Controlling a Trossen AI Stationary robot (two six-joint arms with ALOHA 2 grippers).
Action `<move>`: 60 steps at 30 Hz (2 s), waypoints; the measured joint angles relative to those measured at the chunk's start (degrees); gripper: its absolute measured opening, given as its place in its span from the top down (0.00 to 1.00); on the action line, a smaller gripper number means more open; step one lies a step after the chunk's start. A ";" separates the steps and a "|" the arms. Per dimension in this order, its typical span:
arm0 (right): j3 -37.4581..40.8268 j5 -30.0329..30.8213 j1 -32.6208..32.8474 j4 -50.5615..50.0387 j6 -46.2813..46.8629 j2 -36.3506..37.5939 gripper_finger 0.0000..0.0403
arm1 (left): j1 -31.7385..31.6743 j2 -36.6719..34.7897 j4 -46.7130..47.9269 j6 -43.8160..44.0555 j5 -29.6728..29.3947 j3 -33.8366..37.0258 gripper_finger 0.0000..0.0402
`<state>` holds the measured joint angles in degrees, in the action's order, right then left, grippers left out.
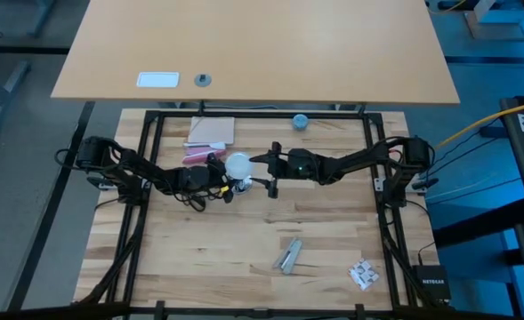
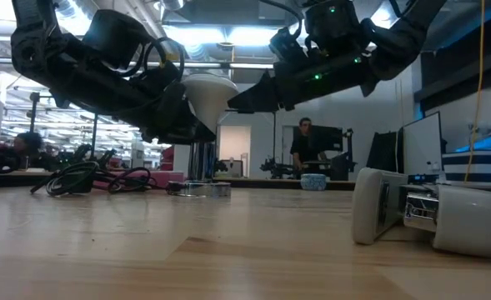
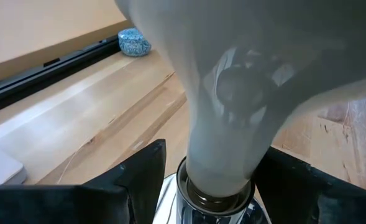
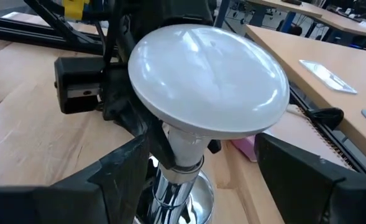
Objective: Screw lightbulb
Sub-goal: Insert the lightbulb into the lamp
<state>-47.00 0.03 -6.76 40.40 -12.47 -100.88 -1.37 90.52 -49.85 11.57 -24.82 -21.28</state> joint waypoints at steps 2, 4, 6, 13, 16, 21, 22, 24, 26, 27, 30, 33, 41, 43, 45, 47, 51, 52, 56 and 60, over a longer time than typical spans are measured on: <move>0.00 0.00 0.00 0.00 0.00 0.00 0.26 | 0.00 0.00 -0.08 0.00 -0.02 0.00 0.45; 0.00 -0.06 0.00 0.00 0.00 0.00 0.26 | 0.00 0.00 -0.08 0.00 -0.02 0.00 0.45; 0.00 -0.56 0.00 0.02 0.00 0.00 0.26 | 0.00 0.00 -0.10 0.00 -0.01 0.00 0.45; 0.00 -0.81 0.00 0.11 0.00 0.00 0.26 | 0.00 0.00 -0.69 0.00 -0.02 0.00 0.45; 0.00 -1.11 0.00 0.22 0.00 0.00 0.26 | 0.00 0.00 -0.77 0.00 -0.02 0.00 0.45; 0.00 -1.11 0.00 0.26 -0.02 0.00 0.26 | 0.00 0.00 -3.86 -0.37 -0.02 0.00 0.45; 0.00 -1.11 0.00 0.26 -0.02 0.00 0.26 | 0.00 0.00 -4.27 -0.84 -0.02 -0.02 0.45; 0.00 -1.11 0.00 0.26 -0.02 0.00 0.26 | -0.01 0.00 -4.63 -1.44 -0.02 -0.02 0.45; 0.00 -1.11 0.00 0.26 -0.02 0.00 0.26 | -0.01 0.00 -4.91 -1.44 -0.02 -0.02 0.45; 0.00 -1.11 0.00 0.26 -0.02 0.00 0.26 | 0.00 0.00 -4.98 -1.28 -0.02 -0.02 0.45; 0.00 -1.11 0.00 0.26 -0.02 0.00 0.26 | 0.00 0.00 -5.36 -1.03 -0.02 -0.02 0.45; 0.00 -1.11 0.00 0.24 0.00 0.00 0.26 | 0.00 0.00 -5.28 -1.12 -0.02 -0.02 0.45; 0.00 -0.40 0.00 -0.28 0.03 0.00 0.26 | 0.00 -0.01 -5.26 -1.09 -0.03 -0.02 0.46; 0.00 0.75 0.00 -1.51 0.08 0.11 0.26 | 0.00 -0.02 -5.26 -1.09 -0.02 -0.02 0.48; 0.00 1.96 0.00 -3.92 0.07 0.48 0.26 | 0.00 -0.02 -5.22 -1.08 -0.02 -0.02 0.52; 0.01 2.12 0.00 -6.93 0.09 1.26 0.26 | 0.00 -0.02 -5.21 -1.07 -0.02 -0.02 0.55; 0.00 0.61 0.78 -9.30 0.11 2.16 0.26 | 0.00 -0.02 -5.05 -1.09 -0.04 -0.02 0.61; 0.00 0.38 1.27 -9.45 0.05 2.16 0.26 | 0.00 -0.03 -5.01 -1.08 -0.04 -0.02 0.61; 0.00 -0.25 4.83 -11.14 -2.78 2.16 0.26 | 0.00 -0.07 -4.87 -1.07 -0.06 -0.02 0.60; 0.04 1.00 9.19 -12.91 -7.63 2.14 0.26 | 0.00 -0.07 -4.82 -1.81 -0.02 -0.04 0.58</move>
<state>-46.96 1.03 2.43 27.49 -20.10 -98.74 -1.37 90.45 -54.68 9.76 -24.84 -21.32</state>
